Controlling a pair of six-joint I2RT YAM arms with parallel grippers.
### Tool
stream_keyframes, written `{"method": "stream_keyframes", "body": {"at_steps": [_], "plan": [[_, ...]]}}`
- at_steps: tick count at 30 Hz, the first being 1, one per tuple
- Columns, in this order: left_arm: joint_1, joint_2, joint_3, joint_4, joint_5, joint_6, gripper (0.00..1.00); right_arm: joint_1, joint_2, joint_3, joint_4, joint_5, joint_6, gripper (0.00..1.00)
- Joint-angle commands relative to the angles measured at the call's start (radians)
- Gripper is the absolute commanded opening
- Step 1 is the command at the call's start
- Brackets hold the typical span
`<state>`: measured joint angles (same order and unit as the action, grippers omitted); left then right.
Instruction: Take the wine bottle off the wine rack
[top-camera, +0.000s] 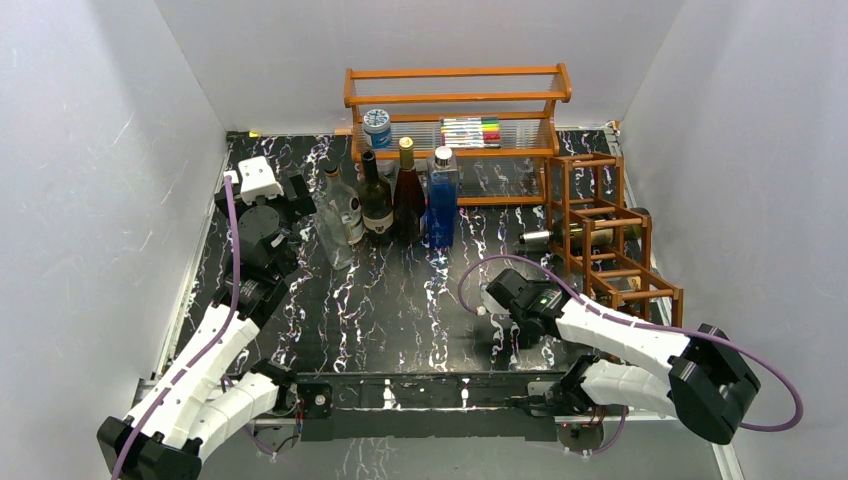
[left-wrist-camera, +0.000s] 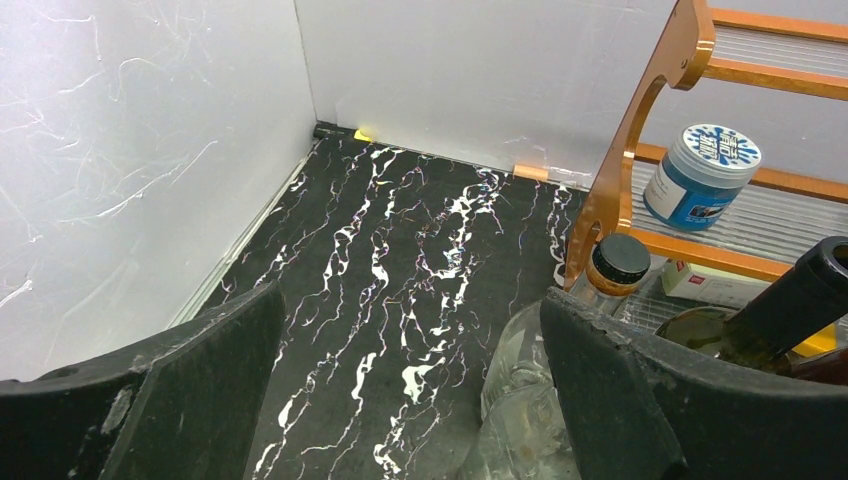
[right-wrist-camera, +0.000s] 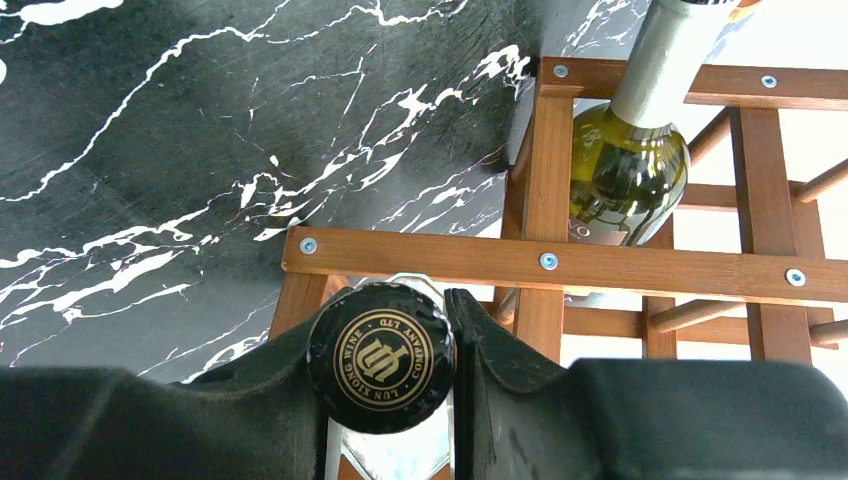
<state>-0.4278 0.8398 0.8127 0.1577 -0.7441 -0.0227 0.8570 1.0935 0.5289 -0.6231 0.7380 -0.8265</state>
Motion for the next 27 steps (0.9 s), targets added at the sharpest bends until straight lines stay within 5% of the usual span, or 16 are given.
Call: {"method": "stream_keyframes", "body": {"at_steps": [1, 8, 27], "plan": [[-0.005, -0.005, 0.025, 0.029, 0.001, -0.009, 0.98, 0.008, -0.017, 0.01, -0.038, -0.062, 0.025, 0.08], [-0.005, 0.002, 0.029, 0.022, 0.008, -0.012, 0.98, 0.06, 0.002, 0.014, -0.049, -0.099, 0.026, 0.0], [-0.005, 0.003, 0.031, 0.02, 0.008, -0.01, 0.98, 0.146, 0.16, 0.175, 0.022, -0.25, 0.122, 0.0]]}}
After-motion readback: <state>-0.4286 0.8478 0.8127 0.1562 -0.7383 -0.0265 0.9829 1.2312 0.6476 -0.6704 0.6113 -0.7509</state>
